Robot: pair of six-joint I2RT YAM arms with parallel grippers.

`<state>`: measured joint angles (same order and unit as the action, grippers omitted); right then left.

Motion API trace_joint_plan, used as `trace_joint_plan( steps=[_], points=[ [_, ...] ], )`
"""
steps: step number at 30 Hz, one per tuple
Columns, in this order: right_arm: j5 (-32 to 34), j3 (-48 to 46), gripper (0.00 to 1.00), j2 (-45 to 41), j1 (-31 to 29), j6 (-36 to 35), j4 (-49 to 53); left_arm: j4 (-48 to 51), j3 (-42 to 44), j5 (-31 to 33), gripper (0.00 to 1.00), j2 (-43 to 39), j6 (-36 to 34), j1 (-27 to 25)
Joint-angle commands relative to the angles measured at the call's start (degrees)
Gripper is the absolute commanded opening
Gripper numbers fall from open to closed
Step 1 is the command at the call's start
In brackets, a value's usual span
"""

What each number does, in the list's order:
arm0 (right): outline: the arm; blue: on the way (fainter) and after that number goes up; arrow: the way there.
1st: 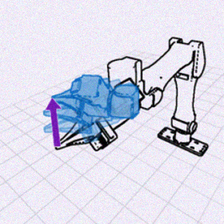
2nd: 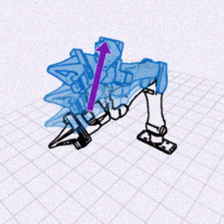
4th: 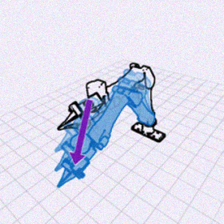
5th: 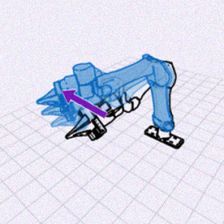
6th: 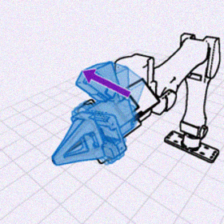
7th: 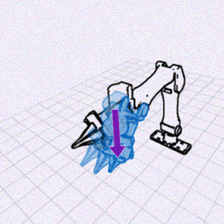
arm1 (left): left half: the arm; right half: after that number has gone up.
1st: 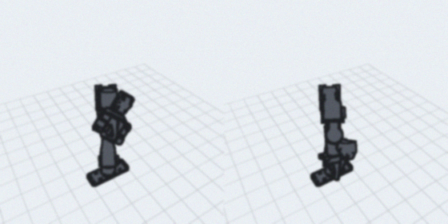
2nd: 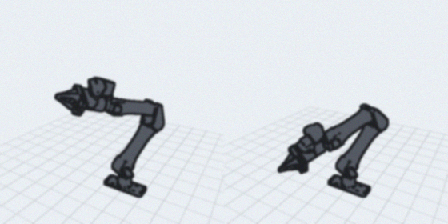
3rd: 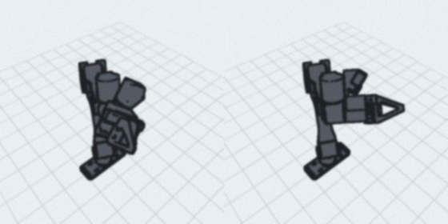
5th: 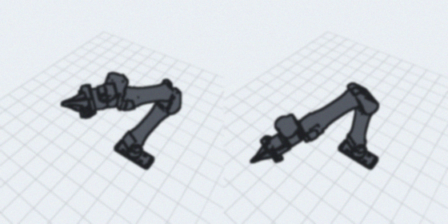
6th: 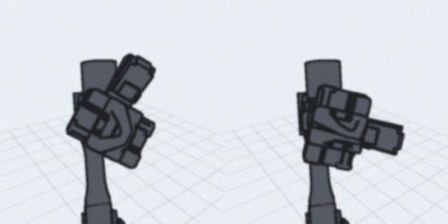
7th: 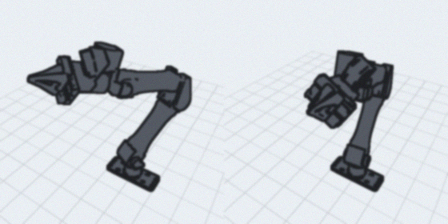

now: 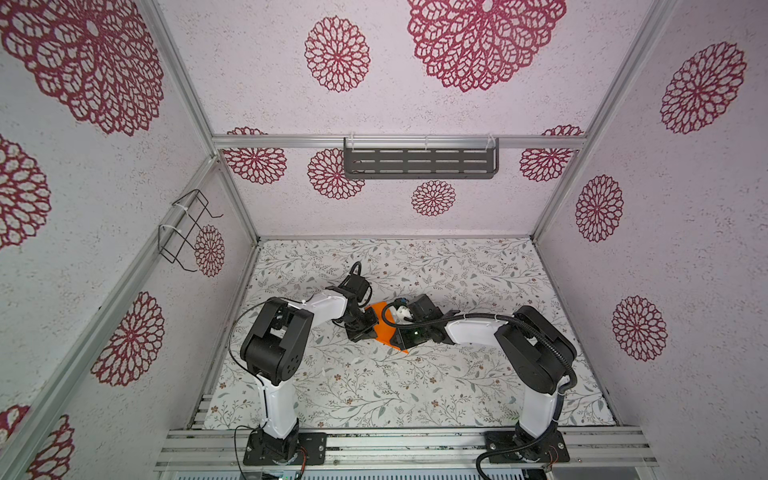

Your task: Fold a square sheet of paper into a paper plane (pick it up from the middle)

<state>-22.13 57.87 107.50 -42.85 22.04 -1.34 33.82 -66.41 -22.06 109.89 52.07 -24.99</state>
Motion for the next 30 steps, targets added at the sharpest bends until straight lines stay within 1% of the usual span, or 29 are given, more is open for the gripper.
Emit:
trace_joint_plan(
  steps=[1,7,14,16,20,22,27,30],
  points=[
    [2.09,0.67,0.13,1.5,0.04,-1.21,3.1,4.65,-0.58,5.46,0.06,0.94,-1.86,0.46],
    [2.69,0.41,0.13,1.2,0.0,-1.47,3.45,6.09,0.1,9.64,0.07,-0.4,-3.21,1.32],
    [2.93,0.23,0.13,1.3,0.03,-1.71,3.39,6.79,-0.27,10.45,0.09,-4.83,-6.27,2.08],
    [2.83,0.23,0.13,1.27,0.0,-1.73,3.32,5.57,-0.47,8.51,0.09,-6.33,-6.37,2.37],
    [2.7,0.15,0.13,1.26,-0.04,-1.57,3.11,-0.15,0.21,1.17,0.09,-7.84,-5.14,2.15],
    [2.49,0.06,0.13,1.27,0.0,-1.43,2.86,-2.93,1.05,-1.25,0.09,-7.64,-3.98,1.96],
    [2.18,0.01,0.13,1.48,0.0,-1.48,2.59,-5.85,1.65,-5.26,0.05,-4.0,-2.25,0.79],
    [2.0,0.12,0.13,1.48,0.01,-1.72,2.49,-5.21,0.81,-5.53,0.04,-1.9,-2.4,0.03]
  ],
)
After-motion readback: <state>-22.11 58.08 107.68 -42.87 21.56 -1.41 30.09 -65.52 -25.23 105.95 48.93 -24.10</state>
